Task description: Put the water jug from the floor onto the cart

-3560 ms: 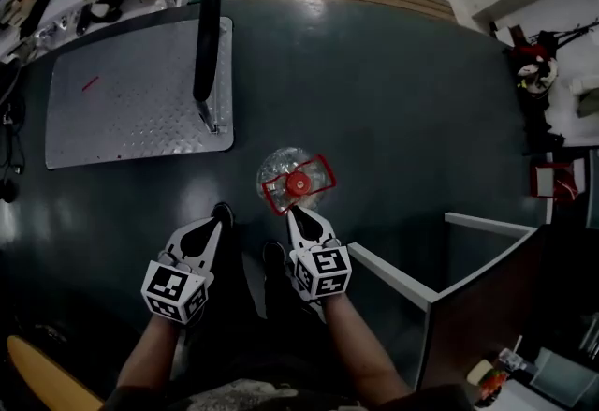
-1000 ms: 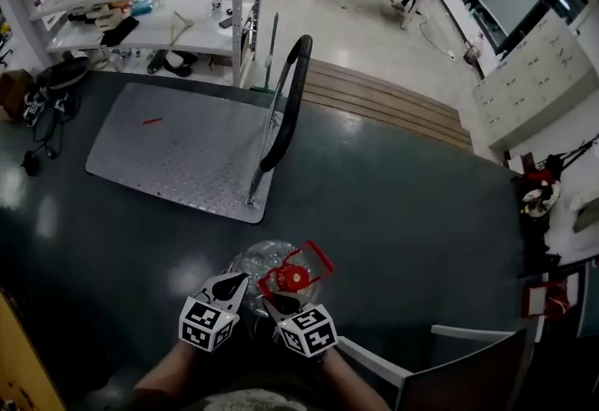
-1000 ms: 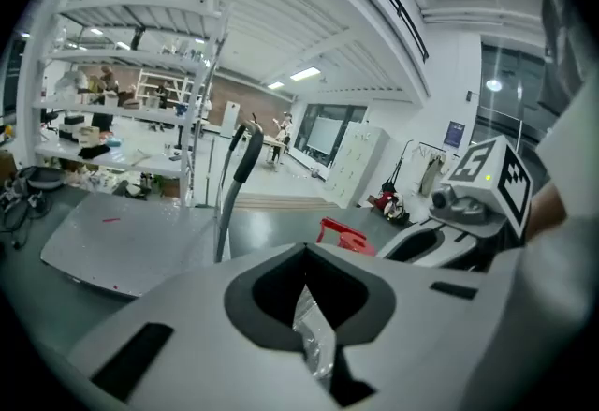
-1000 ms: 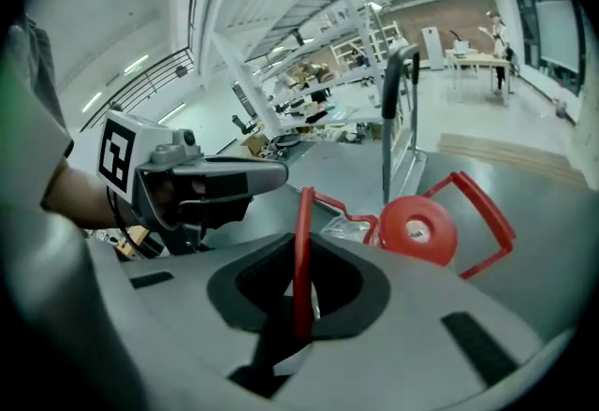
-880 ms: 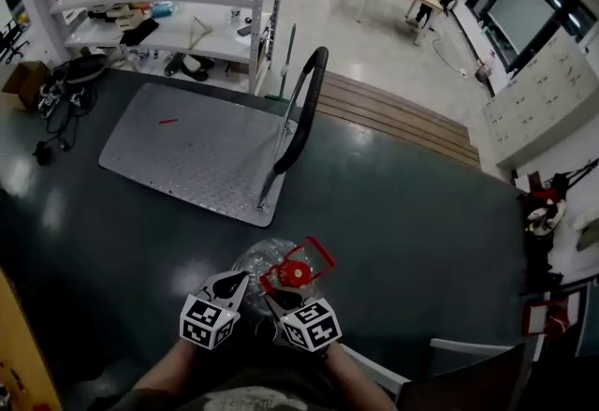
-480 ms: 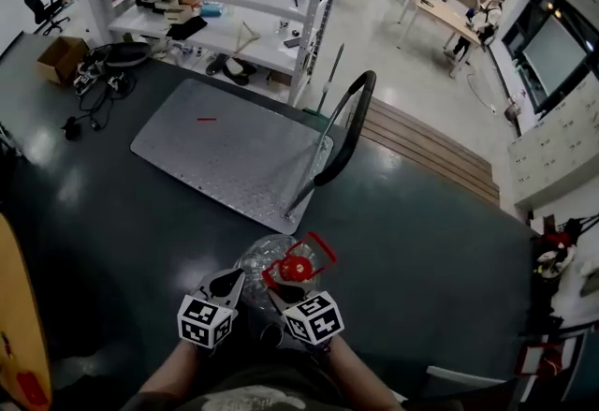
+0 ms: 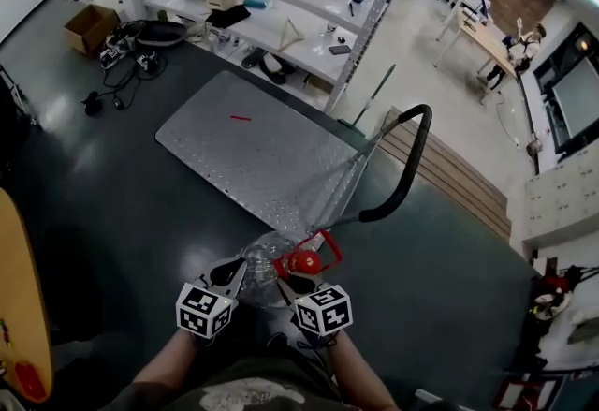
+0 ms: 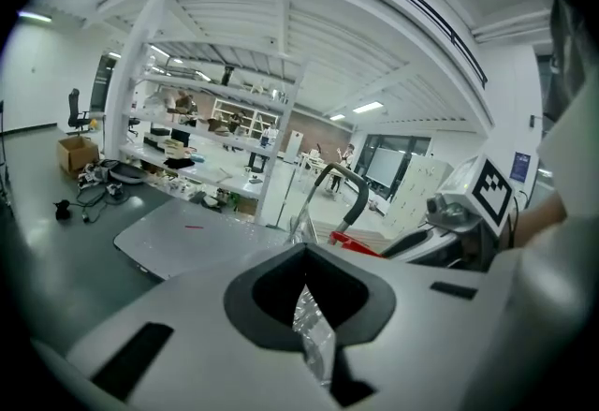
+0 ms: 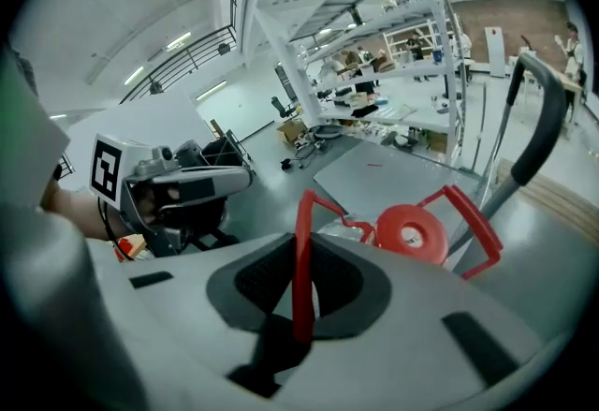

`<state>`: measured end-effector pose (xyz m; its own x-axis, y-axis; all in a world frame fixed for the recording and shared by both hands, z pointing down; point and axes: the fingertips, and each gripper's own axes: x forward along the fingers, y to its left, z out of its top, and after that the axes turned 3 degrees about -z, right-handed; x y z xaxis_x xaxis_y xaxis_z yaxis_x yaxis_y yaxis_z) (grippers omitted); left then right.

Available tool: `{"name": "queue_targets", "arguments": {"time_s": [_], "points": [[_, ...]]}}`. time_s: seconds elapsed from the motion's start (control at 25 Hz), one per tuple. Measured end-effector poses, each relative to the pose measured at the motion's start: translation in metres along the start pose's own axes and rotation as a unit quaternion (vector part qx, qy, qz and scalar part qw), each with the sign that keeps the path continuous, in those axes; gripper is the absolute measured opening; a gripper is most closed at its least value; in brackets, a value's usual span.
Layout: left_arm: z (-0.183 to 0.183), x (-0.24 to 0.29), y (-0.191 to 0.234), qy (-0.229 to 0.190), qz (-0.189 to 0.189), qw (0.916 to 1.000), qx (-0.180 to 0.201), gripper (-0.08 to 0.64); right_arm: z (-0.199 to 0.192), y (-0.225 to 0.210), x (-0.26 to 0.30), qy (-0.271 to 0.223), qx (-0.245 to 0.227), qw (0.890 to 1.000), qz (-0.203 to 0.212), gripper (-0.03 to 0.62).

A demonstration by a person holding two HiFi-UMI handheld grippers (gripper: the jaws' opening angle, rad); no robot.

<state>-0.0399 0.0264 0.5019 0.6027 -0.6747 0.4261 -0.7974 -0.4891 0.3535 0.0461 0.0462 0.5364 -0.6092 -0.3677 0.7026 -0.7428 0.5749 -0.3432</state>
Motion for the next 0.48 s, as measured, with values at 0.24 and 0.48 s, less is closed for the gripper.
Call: {"name": "queue_targets", "arguments": {"time_s": [0.24,0.48], "points": [[0.036,-0.001,0.056,-0.008,-0.009,0.9997,0.022,0.007,0.051,0.005,0.039,-0.015,-0.014,1.000,-0.015,0.034],[0.053,-0.005,0.098,-0.021,0.003,0.9997,0.015,0.006,0.099,-0.008,0.056,-0.045,-0.007,0.998,-0.036,0.034]]}}
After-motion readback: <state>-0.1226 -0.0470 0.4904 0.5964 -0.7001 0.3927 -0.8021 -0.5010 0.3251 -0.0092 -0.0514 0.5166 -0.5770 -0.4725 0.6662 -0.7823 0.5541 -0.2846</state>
